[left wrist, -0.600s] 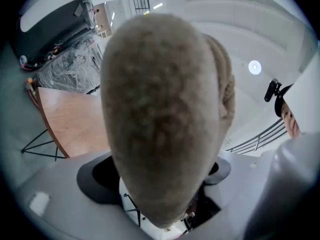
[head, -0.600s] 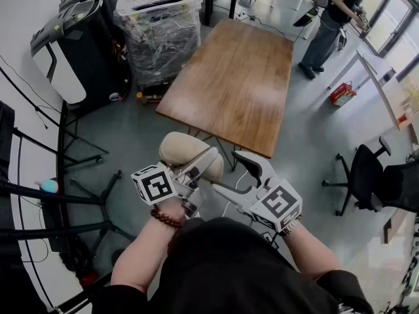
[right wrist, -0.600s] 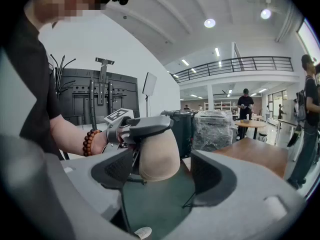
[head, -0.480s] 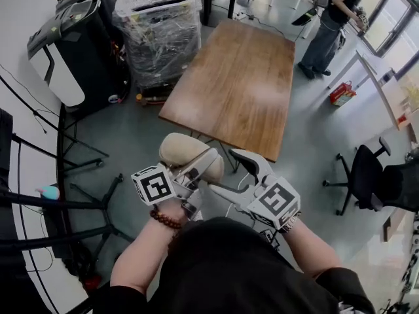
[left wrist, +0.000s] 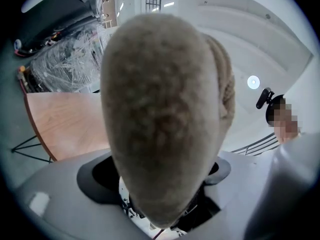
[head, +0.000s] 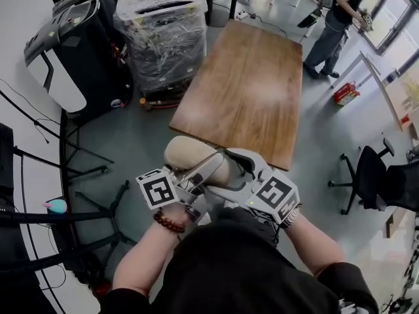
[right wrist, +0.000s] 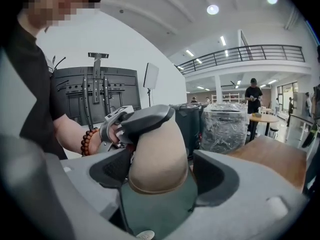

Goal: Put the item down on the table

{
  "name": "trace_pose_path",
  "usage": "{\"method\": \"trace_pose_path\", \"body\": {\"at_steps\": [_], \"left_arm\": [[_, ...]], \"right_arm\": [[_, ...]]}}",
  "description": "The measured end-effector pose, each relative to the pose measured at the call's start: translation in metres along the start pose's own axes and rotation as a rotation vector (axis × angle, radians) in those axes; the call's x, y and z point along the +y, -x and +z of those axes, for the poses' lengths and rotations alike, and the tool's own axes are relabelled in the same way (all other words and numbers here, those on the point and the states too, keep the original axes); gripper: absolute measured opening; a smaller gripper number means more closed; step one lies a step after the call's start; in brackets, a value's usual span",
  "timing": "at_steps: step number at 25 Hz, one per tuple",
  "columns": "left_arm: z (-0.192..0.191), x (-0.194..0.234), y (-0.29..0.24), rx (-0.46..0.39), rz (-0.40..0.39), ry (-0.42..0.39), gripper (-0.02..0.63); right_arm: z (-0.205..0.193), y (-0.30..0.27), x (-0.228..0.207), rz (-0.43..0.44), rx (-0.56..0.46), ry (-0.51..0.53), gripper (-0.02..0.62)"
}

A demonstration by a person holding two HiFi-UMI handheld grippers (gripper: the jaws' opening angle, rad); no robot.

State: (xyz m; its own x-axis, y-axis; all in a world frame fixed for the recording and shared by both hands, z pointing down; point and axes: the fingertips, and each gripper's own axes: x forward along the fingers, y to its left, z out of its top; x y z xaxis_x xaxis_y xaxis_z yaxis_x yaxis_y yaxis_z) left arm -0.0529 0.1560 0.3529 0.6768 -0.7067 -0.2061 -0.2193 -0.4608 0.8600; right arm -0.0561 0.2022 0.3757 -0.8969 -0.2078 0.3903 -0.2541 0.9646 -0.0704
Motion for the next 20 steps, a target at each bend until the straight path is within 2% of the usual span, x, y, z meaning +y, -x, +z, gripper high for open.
{"method": "trace_pose_path", "body": {"at_steps": [8, 20], "left_arm": [[0.019, 0.017, -0.02, 0.005, -0.018, 0.012, 0.428], [0.05, 0.066, -0.101, 0.034, 0.019, 0.027, 0.431]], "right_arm": [[0.004, -0.02, -0.028, 0.038, 0.003, -0.024, 0.371], [0.002, -0.027, -0.127, 0.057, 0.003, -0.072, 0.36]]}}
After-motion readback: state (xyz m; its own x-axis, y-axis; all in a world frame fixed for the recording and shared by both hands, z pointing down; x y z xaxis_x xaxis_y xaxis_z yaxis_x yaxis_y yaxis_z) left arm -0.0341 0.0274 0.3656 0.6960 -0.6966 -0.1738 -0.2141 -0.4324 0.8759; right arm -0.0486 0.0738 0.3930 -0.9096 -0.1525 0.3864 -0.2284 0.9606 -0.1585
